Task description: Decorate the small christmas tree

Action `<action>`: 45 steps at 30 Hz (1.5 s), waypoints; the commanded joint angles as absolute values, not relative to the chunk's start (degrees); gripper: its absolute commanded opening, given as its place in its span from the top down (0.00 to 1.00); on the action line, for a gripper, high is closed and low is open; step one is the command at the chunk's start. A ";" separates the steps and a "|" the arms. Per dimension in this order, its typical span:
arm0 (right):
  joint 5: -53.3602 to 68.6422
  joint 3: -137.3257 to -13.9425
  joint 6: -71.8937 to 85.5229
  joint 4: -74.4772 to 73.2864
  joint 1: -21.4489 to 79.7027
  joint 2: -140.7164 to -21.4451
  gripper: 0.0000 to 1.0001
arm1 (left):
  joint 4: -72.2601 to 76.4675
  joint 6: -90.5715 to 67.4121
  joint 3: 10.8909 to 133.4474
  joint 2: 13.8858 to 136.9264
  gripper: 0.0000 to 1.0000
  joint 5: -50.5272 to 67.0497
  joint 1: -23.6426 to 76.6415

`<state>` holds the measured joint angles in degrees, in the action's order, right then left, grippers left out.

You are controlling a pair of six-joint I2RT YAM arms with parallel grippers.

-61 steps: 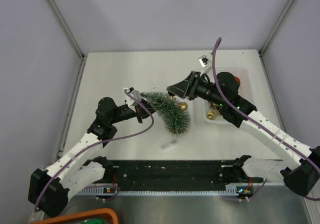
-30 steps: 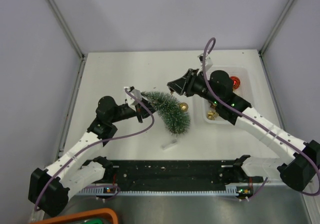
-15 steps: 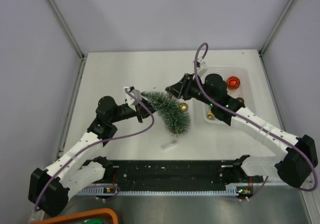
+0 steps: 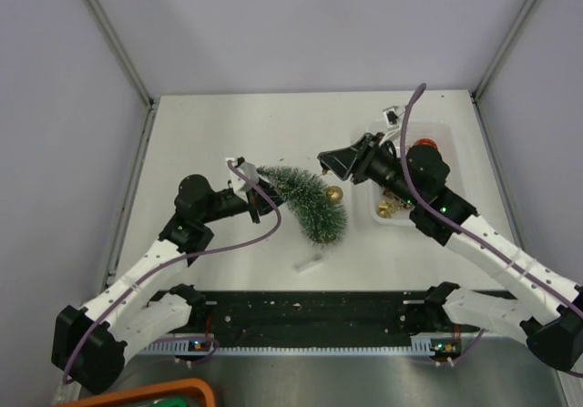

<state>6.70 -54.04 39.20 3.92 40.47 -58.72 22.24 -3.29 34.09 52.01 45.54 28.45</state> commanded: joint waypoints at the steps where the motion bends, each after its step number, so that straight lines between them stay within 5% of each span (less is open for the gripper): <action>1: 7.81 -56.07 41.13 8.08 41.22 -57.48 0.94 | 22.32 -3.87 34.19 51.24 1.00 45.97 28.56; 30: 19.60 -56.07 46.41 21.98 42.89 -63.28 0.99 | 22.15 -4.04 34.54 51.68 1.00 45.97 28.56; 45: 6.51 -52.65 37.53 9.85 44.65 -56.61 1.00 | 22.15 -4.04 34.28 51.15 1.00 45.88 28.56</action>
